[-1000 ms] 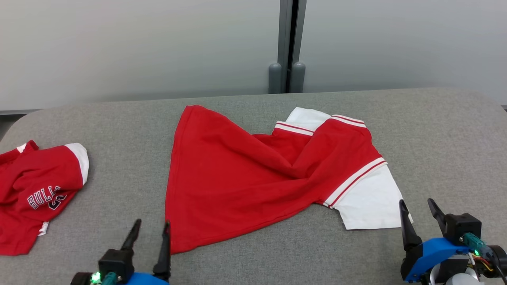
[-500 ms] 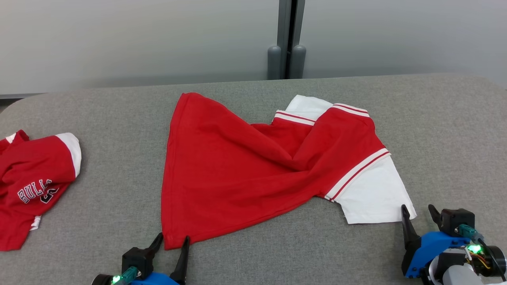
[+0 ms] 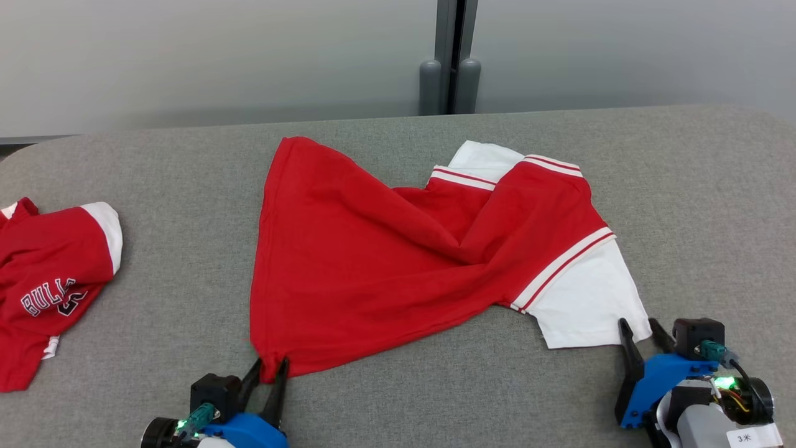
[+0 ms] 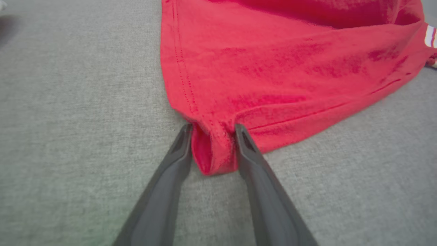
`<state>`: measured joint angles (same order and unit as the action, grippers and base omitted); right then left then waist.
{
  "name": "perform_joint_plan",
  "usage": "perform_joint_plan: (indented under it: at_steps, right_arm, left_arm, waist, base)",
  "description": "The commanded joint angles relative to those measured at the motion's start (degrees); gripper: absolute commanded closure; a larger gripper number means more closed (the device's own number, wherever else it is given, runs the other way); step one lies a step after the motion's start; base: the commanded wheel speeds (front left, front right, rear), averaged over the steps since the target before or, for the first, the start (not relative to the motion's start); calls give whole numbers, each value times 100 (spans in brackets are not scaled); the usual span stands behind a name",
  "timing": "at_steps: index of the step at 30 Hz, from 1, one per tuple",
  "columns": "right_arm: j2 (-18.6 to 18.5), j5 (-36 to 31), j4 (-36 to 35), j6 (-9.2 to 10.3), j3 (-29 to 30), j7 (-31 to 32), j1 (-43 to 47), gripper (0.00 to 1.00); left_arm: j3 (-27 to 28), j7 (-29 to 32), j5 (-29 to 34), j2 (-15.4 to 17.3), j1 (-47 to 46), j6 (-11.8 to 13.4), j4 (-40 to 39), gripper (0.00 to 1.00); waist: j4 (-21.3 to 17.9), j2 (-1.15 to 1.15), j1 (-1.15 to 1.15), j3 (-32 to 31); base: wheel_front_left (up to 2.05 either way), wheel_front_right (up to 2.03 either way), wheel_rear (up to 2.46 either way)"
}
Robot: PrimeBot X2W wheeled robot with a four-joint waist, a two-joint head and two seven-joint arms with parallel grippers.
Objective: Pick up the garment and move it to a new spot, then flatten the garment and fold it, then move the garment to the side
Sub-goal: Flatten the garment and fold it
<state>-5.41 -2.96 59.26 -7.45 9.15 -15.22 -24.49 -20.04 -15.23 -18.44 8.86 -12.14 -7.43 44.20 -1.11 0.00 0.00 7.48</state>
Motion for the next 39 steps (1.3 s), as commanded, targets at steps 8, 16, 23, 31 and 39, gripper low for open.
perform_joint_plan:
  at_steps: [8,16,23,31,39]
  right_arm:
    - [81,394,-506,-4,-266,11,360,100]
    - [102,828,-1841,-4,-513,8,1277,100]
    - [105,1095,-3136,-4,-551,242,1949,100]
    - [185,1380,-4910,-4,-552,469,1995,100]
    - [144,1369,-5120,-4,-945,562,435,100]
  left_arm:
    - [86,9,-105,80,105,-8,-306,100]
    - [454,9,-11,211,634,74,-1165,100]
    - [580,9,93,334,995,144,-1752,100]
    - [705,15,126,574,731,144,-2377,100]
    - [625,381,155,1066,-900,34,-2583,100]
  waist:
    - [-34,0,0,-243]
    - [-100,0,0,-468]
    - [-176,0,0,-484]
    - [-251,0,0,-307]
    - [-343,0,0,288]
  base:
    - [0,0,0]
    - [0,0,0]
    - [0,0,0]
    - [0,0,0]
    - [0,0,0]
